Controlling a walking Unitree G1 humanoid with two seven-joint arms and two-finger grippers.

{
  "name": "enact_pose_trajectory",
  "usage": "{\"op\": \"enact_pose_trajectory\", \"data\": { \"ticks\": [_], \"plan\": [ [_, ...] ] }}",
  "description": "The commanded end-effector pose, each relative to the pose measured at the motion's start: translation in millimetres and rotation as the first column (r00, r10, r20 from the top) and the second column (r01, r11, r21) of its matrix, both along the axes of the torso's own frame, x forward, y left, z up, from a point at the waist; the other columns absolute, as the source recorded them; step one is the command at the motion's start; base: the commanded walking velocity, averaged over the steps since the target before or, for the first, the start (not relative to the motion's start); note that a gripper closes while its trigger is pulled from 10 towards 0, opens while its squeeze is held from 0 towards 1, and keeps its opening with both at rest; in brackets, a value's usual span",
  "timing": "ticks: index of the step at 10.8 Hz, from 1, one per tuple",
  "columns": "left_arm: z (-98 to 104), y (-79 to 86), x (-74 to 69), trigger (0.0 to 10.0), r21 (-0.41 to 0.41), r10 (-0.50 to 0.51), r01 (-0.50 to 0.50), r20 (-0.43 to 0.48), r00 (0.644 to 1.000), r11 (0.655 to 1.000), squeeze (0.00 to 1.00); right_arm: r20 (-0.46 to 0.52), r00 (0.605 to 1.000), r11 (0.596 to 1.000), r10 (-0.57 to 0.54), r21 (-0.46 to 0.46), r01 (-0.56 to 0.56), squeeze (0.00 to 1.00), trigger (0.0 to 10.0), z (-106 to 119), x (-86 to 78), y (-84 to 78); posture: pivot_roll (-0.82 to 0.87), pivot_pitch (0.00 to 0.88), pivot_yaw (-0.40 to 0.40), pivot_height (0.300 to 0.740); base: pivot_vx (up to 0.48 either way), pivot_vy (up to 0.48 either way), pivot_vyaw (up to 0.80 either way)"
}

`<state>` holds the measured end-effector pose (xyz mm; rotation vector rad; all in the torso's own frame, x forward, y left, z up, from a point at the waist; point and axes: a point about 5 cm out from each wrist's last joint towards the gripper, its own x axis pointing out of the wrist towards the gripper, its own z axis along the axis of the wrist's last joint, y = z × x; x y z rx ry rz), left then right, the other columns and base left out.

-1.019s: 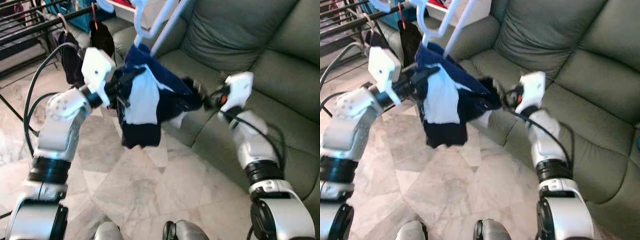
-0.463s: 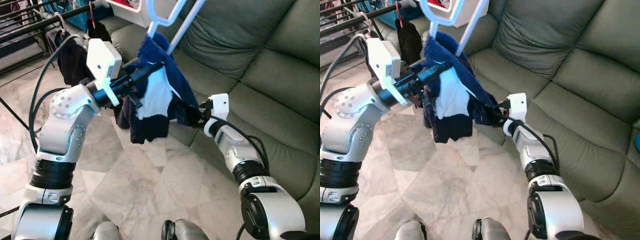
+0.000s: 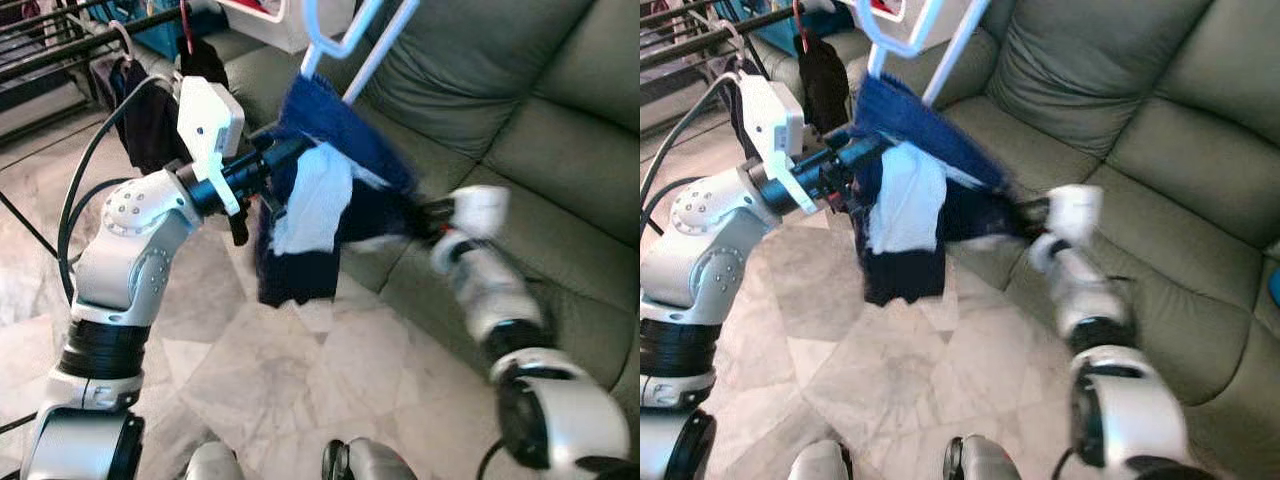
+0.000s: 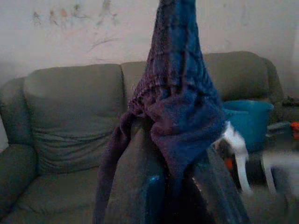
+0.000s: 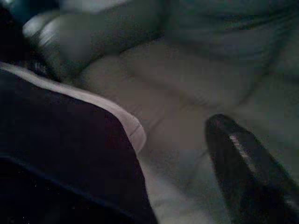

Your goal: Hang hanger

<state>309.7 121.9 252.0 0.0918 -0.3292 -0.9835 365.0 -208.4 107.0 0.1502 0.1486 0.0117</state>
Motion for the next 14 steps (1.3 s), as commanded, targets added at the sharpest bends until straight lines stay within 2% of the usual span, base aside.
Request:
{"op": "enact_pose_trajectory", "data": {
  "ticks": [1, 2, 5, 7, 9, 10, 11, 13, 14],
  "plan": [
    [22, 11.2, -6.2, 0.0, -0.058, 0.009, -0.003, 0.101, 0.995, 0.998, 0.0, -0.083, 0.981, 0.984, -0.176, -0.013, 0.176, 0.0, 0.0, -16, -14.0, -36.1, 0.0, 0.113, -0.094, 0.74, 0.0, 0.0, 0.0],
    [10, 16.8, -6.0, 0.0, -0.024, 0.018, -0.016, 0.072, 0.997, 1.0, 0.0, -0.018, 0.966, 0.966, -0.259, -0.032, 0.258, 0.0, 0.0, 0, -12.6, -56.7, -0.01, 0.116, -0.094, 0.74, 0.0, 0.0, 0.0],
    [-24, 31.8, -9.3, 0.0, 0.016, 0.013, -0.011, -0.072, 0.997, 1.0, 0.0, 0.109, 0.931, 0.934, -0.35, -0.042, 0.356, 0.0, 0.0, 40, -3.9, -81.6, -0.01, 0.115, -0.095, 0.74, 0.0, 0.0, 0.0],
    [-49, 30.8, -25.5, 0.0, 0.062, -0.109, 0.124, -0.209, 0.972, 0.99, 0.0, 0.145, 0.922, 0.929, -0.36, -0.033, 0.368, 0.0, 0.0, 56, 1.0, -87.2, -0.01, 0.112, -0.096, 0.74, 0.0, 0.0, 0.0],
    [-74, 32.2, -40.3, 0.0, 0.115, -0.206, 0.262, -0.359, 0.91, 0.958, 0.0, 0.163, 0.918, 0.928, -0.363, -0.028, 0.372, 0.0, 0.0, 63, 3.7, -88.0, -0.01, 0.107, -0.094, 0.74, 0.0, 0.0, 0.0],
    [-92, 35.2, -52.9, 0.0, 0.147, -0.262, 0.365, -0.461, 0.848, 0.92, 0.0, 0.166, 0.918, 0.929, -0.36, -0.027, 0.369, 0.0, 0.0, 63, 4.6, -86.1, -0.01, 0.107, -0.093, 0.74, 0.0, 0.0, 0.0],
    [-102, 37.0, -59.8, 0.0, 0.142, -0.291, 0.417, -0.518, 0.804, 0.898, 0.0, 0.164, 0.921, 0.932, -0.353, -0.028, 0.362, 0.0, 0.0, 61, 4.7, -83.8, -0.01, 0.107, -0.093, 0.74, 0.0, 0.0, 0.0],
    [-115, 36.8, -66.4, 0.0, 0.131, -0.317, 0.474, -0.587, 0.745, 0.871, 0.0, 0.177, 0.924, 0.937, -0.338, -0.031, 0.349, 0.0, 0.0, 66, 7.3, -81.6, -0.02, 0.102, -0.091, 0.74, 0.0, 0.0, 0.0],
    [-124, 35.5, -70.8, 0.0, 0.18, -0.319, 0.519, -0.61, 0.725, 0.836, 0.0, 0.217, 0.924, 0.944, -0.315, -0.028, 0.328, 0.0, 0.0, 75, 10.7, -78.8, -0.02, 0.1, -0.091, 0.74, 0.0, 0.0, 0.0]
  ]
}}
